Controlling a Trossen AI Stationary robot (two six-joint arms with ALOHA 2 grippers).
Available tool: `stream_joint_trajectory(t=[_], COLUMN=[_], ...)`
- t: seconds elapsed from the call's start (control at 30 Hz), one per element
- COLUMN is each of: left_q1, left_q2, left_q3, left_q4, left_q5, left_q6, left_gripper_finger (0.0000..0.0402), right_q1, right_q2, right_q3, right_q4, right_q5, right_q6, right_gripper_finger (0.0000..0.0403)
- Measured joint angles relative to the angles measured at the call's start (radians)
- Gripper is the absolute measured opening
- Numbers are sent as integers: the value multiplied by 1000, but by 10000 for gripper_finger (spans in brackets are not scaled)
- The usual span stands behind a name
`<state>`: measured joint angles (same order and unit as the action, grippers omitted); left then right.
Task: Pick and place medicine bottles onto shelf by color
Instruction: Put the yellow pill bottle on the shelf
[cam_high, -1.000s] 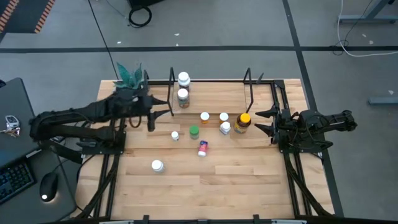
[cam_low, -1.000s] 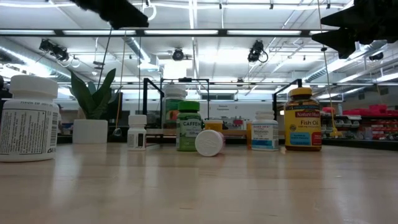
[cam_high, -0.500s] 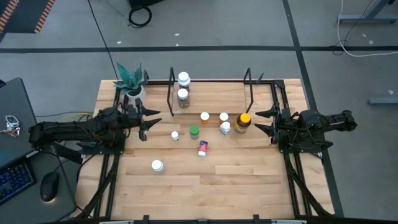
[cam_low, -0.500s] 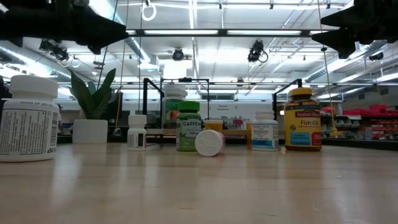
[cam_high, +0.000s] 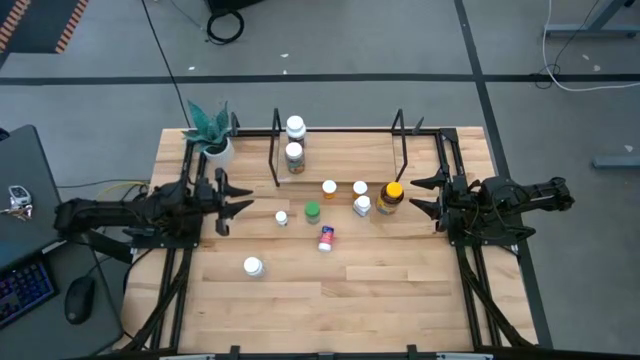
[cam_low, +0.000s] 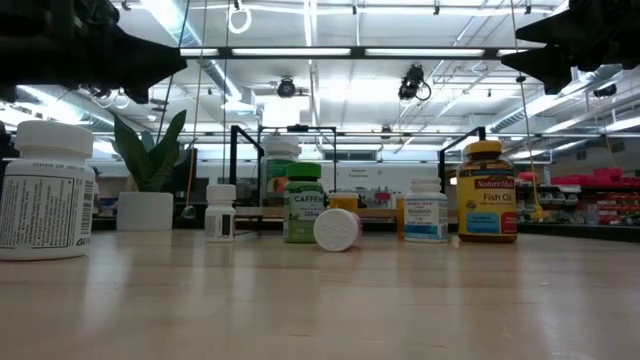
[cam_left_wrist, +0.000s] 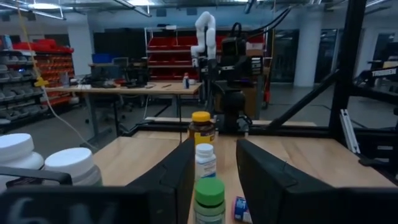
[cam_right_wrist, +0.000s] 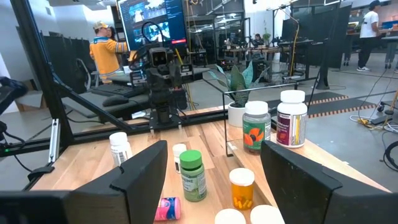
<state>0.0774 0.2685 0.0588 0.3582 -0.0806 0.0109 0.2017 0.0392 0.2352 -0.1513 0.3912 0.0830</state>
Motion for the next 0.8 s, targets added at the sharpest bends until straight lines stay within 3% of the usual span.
stream_joint_trajectory(t=[0.3, 0.8], left_q1=[-10, -10], left_q2=[-101, -105], left_q3=[-50, -50], left_q4=[-29, -58], left_q5=[0, 3], left_q6=[-2, 21], left_gripper_finger=[110, 116], right_q1=[0, 0], right_q2=[0, 0], right_q3=[0, 0], right_q4=[0, 0], right_q5=[0, 0], right_q6=[0, 0], right_gripper_finger=[265, 265])
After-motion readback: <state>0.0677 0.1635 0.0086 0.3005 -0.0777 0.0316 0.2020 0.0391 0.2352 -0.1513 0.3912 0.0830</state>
